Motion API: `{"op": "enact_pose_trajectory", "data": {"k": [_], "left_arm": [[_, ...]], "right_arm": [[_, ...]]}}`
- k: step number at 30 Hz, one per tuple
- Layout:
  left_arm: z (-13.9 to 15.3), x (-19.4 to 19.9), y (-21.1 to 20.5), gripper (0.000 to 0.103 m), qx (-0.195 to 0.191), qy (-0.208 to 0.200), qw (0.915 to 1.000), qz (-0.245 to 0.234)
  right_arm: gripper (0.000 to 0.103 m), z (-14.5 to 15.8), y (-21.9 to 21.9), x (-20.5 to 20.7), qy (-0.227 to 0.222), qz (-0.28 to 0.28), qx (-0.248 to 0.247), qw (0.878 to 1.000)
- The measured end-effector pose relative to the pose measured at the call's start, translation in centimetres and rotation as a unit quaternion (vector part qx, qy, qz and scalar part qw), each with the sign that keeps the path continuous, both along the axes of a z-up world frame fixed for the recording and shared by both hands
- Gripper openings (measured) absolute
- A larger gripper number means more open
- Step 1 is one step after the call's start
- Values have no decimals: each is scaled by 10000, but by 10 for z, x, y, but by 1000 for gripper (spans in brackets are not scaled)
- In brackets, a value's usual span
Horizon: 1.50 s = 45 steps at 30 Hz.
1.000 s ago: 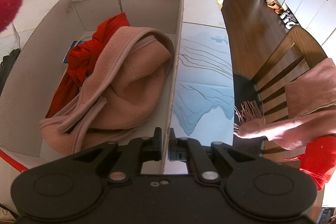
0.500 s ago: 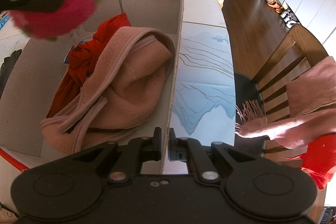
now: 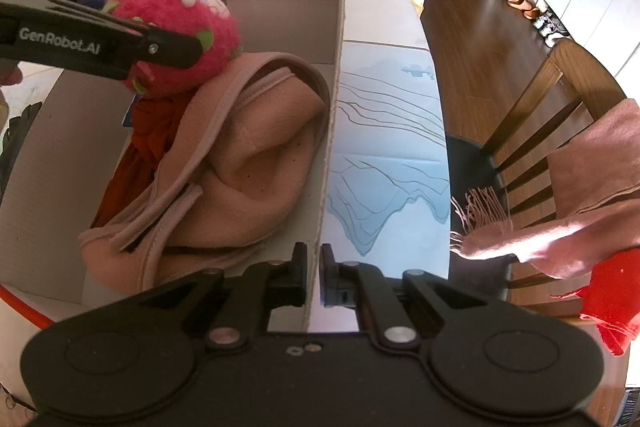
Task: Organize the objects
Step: 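Lift the pink plush toy and carry it over the box with the left gripper, then open the left gripper to drop the pink plush onto the towel, then move the left tool back and close it on the black gloves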
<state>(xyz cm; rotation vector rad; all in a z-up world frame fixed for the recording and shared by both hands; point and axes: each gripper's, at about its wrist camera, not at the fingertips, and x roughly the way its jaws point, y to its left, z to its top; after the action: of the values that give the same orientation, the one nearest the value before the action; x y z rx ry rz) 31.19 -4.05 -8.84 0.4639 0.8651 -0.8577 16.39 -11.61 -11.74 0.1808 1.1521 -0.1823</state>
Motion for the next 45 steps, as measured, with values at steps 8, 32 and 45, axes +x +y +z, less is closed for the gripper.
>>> {"op": "enact_pose_trajectory", "data": {"k": [8, 32, 45], "left_arm": [[-6, -1, -4, 90, 91, 5, 9998, -153], [33, -21, 54, 91, -796, 365, 9961, 104], [61, -20, 131, 92, -1074, 115, 9913, 754]], "right_arm": [[5, 0, 0, 0, -2, -2, 4, 10000], [5, 0, 0, -1, 8, 34, -4, 10000], [5, 2, 2, 0, 37, 74, -46, 10000]]}}
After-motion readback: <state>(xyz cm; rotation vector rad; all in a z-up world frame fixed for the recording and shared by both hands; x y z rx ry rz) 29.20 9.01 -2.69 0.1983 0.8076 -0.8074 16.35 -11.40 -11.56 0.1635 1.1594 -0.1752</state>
